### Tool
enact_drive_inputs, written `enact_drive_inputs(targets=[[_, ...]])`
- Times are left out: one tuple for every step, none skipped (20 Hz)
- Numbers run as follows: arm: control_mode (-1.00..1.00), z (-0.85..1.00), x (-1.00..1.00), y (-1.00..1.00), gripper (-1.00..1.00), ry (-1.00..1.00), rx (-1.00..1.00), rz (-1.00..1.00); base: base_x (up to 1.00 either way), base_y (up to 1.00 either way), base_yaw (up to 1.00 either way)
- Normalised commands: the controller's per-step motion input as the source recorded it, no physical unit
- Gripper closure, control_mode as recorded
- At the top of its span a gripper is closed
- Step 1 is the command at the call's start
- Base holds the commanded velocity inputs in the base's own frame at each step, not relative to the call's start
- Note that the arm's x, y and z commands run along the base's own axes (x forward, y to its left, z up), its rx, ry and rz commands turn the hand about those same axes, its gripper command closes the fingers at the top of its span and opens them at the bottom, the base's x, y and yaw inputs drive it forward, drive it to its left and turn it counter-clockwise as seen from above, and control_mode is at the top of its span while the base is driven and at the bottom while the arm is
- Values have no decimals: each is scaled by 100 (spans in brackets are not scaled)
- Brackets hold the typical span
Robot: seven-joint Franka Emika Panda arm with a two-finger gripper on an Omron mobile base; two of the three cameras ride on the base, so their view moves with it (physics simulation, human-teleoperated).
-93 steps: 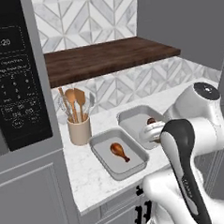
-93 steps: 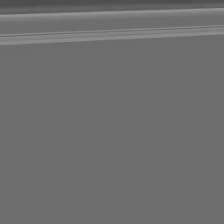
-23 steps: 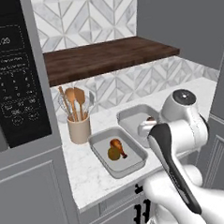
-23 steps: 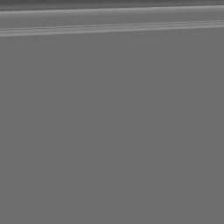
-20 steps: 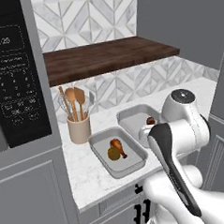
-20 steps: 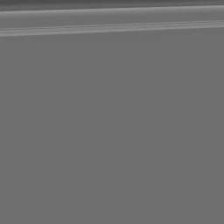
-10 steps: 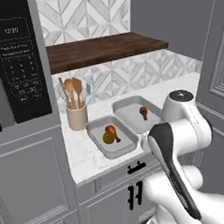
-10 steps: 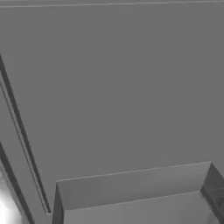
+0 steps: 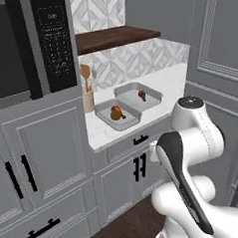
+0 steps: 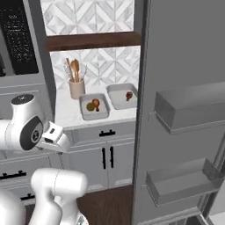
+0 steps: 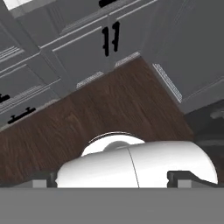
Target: Place one avocado and one chicken drumstick in each tupperware on the nearby counter, to pack two identical lunches.
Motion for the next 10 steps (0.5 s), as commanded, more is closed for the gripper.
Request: enact_drive_inputs(targets=[[100, 0, 0, 0, -100, 0, 0, 0, -94, 4, -50], [100, 0, 0, 0, -100, 0, 0, 0, -72, 0, -53], [100, 0, 0, 0, -100, 0, 0, 0, -59, 0, -53], [100, 0, 0, 0, -100, 0, 0, 0, -40, -2, -54], [100, 0, 0, 0, -100, 0, 0, 0, -23, -13, -53], [100, 0, 0, 0, -100, 0, 0, 0, -12, -17, -51], [100, 0, 0, 0, -100, 0, 0, 0, -3, -23, -50], [100, 0, 0, 0, -100, 0, 0, 0, -1, -26, -48], [100, 0, 0, 0, -100, 0, 0, 0, 0, -31, -46], [100, 0, 0, 0, -100, 0, 0, 0, 0, -30, -46]])
